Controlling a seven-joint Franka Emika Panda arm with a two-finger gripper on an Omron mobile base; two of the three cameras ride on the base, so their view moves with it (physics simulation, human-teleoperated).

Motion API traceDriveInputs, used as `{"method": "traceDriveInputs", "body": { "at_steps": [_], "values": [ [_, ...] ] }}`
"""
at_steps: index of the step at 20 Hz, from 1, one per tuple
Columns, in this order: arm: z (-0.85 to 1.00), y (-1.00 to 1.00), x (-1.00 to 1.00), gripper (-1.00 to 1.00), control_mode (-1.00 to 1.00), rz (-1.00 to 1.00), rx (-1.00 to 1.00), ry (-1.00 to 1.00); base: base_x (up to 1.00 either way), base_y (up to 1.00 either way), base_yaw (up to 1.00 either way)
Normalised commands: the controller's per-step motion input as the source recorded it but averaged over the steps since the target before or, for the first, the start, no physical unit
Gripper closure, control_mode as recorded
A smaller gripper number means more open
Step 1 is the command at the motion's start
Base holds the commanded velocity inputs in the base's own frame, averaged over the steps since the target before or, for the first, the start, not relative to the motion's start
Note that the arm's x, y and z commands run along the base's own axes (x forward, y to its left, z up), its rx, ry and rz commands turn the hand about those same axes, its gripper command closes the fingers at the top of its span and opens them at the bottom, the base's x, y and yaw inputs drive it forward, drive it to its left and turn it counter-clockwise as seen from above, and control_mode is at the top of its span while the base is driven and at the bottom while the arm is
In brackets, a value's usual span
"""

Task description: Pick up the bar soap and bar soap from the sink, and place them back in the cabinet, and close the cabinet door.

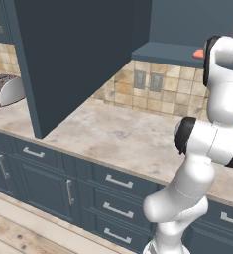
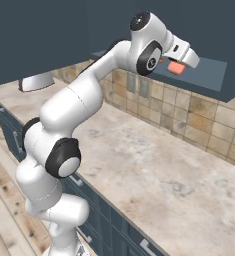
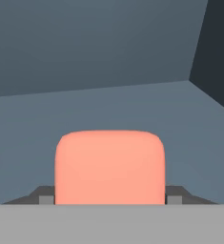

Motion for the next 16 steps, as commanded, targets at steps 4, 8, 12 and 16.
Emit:
{"method": "traceDriveInputs", "body": {
  "at_steps": [4,8,12,16],
  "values": [
    [-0.07,0.00,0.00,1.00,-1.00,0.00,0.00,0.00,0.00,0.00,0.00],
    [-0.10,0.00,0.02,1.00,-1.00,0.00,0.00,0.00,0.00,0.00,0.00],
    [-0.15,0.00,0.02,1.00,-1.00,0.00,0.00,0.00,0.00,0.00,0.00],
    [-0.15,0.00,0.00,1.00,-1.00,0.00,0.00,0.00,0.00,0.00,0.00]
  ]
}}
